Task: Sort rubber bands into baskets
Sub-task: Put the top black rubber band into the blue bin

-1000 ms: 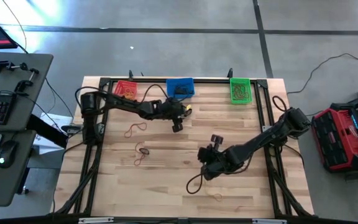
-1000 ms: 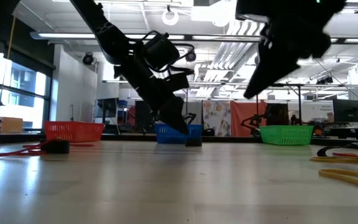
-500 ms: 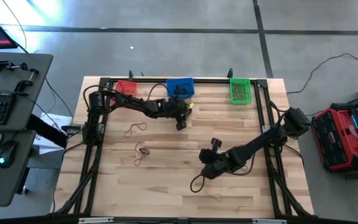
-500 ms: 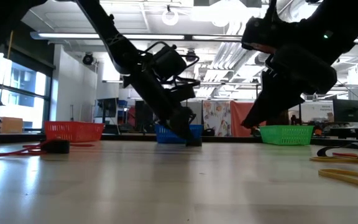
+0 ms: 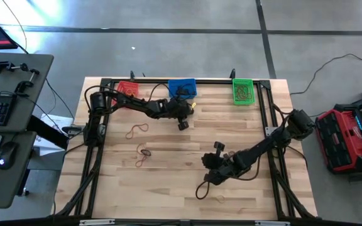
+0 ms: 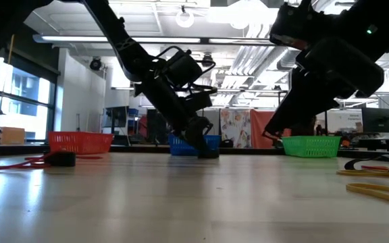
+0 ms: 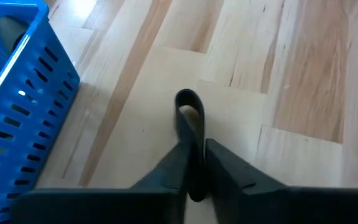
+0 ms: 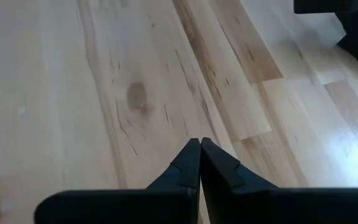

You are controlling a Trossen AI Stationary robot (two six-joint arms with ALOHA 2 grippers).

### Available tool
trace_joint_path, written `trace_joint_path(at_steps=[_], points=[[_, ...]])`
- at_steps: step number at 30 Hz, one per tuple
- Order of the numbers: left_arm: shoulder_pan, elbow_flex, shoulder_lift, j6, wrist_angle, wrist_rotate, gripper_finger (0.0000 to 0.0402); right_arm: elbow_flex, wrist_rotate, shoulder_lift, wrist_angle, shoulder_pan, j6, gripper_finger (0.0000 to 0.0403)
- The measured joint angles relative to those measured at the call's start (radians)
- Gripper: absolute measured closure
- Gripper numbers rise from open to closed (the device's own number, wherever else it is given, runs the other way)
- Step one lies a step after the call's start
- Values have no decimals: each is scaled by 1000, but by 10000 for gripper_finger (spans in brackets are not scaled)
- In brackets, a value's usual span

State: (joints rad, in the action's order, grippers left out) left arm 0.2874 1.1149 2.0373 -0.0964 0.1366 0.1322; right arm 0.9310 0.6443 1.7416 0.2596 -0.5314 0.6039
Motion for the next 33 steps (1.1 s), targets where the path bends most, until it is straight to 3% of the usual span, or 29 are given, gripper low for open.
trace_joint_path(at_steps=[3,10,18,25,33], points=[[0,0,0,-10,-7,4,395,0,0,0,-3,-1,0,403],[-17,-2,-36,-30,-67,5,399,0,10,0,-4,0,-2,403],[-17,-2,-234,-39,-162,33,401,1,13,0,-19,-1,-3,403],[112,0,-361,-54,-203,-2,401,1,36,0,-47,14,-32,403],[268,68,-317,-92,-262,-152,401,1,7,0,-81,73,-98,403]])
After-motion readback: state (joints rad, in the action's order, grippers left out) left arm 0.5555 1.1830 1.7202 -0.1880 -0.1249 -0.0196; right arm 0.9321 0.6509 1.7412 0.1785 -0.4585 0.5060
